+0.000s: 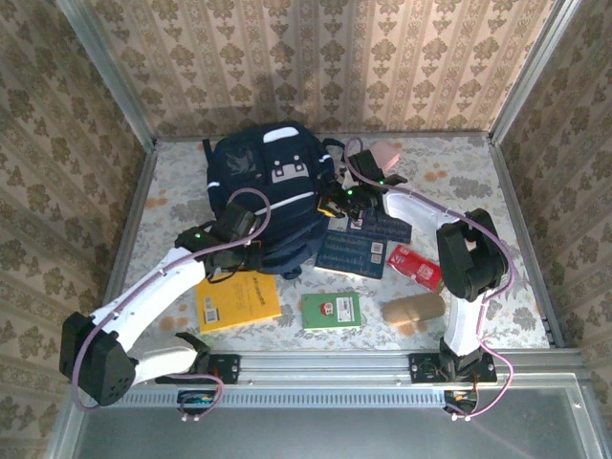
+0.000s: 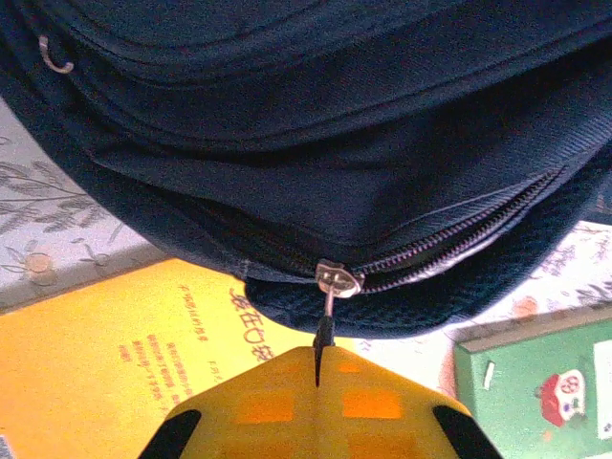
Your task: Pack the student bag
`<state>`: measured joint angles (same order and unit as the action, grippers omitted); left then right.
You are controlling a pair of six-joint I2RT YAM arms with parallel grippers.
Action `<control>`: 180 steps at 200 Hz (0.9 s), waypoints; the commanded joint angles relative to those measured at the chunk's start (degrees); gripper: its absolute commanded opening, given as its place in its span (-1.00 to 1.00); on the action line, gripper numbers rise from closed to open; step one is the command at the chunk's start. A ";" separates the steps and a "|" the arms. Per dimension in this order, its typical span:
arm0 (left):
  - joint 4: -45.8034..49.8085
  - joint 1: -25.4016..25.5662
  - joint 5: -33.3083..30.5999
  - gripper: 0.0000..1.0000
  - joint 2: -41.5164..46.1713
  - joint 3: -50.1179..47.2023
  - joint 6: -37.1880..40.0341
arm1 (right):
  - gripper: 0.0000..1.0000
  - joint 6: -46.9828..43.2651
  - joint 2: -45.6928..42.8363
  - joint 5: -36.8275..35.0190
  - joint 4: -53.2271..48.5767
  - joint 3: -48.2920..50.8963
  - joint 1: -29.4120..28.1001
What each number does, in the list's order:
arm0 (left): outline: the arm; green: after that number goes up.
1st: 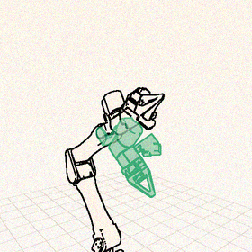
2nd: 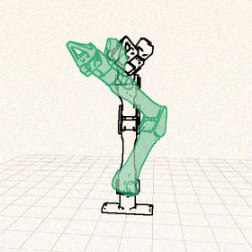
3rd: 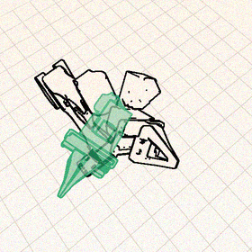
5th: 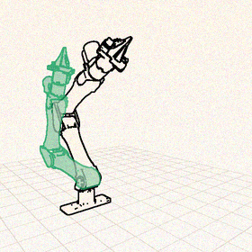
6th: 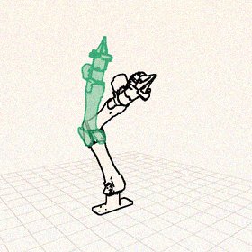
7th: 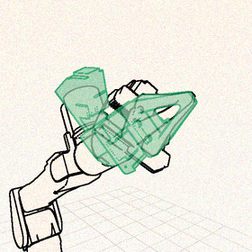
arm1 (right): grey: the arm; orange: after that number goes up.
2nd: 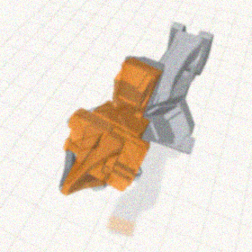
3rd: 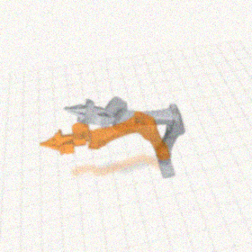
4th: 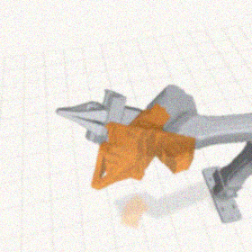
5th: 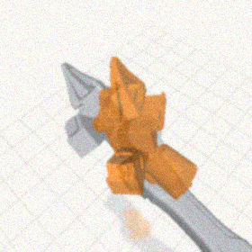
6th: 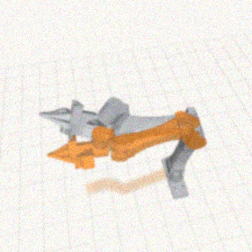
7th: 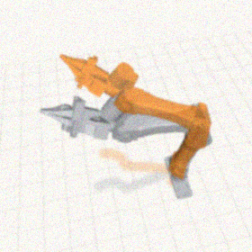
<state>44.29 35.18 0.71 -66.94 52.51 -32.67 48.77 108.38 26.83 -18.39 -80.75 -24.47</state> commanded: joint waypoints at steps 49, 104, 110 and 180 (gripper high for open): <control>-10.74 1.85 12.91 -1.00 -1.66 5.20 -1.70 | 0.00 -1.49 -6.70 -13.12 -11.00 -2.40 1.60; -11.73 3.47 12.04 -1.00 -1.04 2.06 -1.35 | 0.06 3.65 -16.05 -7.86 -5.25 8.69 0.86; -11.38 3.57 11.83 -1.00 -1.40 2.12 -1.07 | 0.06 5.82 -17.16 -6.92 -3.64 10.46 0.45; -1.33 5.53 0.54 0.03 -7.07 4.07 -3.26 | -0.09 16.42 -15.57 -14.95 -5.46 9.77 -9.58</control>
<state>37.58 39.27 6.48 -71.11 55.51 -33.74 59.79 91.02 15.99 -22.57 -68.47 -31.22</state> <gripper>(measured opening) 0.431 0.466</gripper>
